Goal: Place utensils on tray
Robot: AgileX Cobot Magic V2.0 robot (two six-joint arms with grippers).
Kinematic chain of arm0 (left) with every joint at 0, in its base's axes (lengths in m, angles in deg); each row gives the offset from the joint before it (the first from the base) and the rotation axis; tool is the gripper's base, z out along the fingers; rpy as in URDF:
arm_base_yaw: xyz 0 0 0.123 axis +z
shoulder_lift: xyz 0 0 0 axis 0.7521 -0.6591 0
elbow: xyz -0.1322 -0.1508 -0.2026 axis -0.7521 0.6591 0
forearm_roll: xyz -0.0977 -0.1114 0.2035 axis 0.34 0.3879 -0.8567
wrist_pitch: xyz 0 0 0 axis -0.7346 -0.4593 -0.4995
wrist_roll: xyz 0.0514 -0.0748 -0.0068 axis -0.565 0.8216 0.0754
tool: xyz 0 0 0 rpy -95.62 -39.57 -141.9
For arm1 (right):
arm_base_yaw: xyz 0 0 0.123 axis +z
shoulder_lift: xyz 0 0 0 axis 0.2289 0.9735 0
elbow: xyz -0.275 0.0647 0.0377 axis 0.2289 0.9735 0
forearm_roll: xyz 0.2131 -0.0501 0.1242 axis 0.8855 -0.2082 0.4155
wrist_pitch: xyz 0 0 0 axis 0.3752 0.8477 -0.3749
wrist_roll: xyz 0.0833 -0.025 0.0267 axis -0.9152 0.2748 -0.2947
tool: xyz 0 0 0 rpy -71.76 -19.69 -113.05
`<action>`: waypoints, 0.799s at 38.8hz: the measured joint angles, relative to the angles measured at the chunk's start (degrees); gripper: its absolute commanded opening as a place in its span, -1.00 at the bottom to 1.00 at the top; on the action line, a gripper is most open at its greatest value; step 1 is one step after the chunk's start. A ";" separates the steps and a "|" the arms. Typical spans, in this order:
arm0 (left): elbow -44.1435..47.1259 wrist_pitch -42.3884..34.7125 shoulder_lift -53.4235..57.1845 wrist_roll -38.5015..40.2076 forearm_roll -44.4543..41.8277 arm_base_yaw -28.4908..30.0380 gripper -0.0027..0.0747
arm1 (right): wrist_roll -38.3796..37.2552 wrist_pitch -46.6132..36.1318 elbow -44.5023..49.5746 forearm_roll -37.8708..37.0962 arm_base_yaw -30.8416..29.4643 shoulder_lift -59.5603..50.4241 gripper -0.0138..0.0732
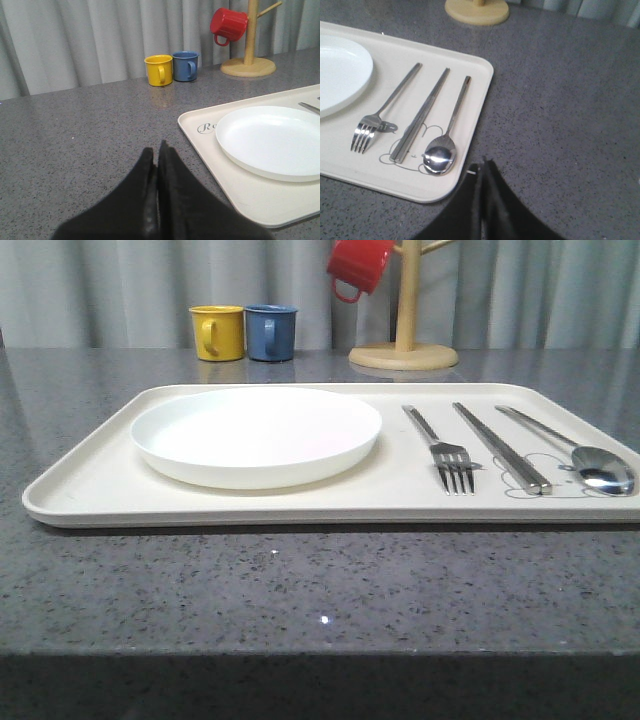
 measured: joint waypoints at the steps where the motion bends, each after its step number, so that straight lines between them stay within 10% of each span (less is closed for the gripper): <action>1: 0.00 0.00 0.00 0.00 0.00 0.00 -0.98 | 0.04 -1.41 1.44 0.00 0.00 -1.90 -0.84; 31: 0.00 0.00 0.00 0.00 0.00 0.00 -0.98 | 0.14 -6.24 6.47 -0.44 0.00 -11.12 -0.84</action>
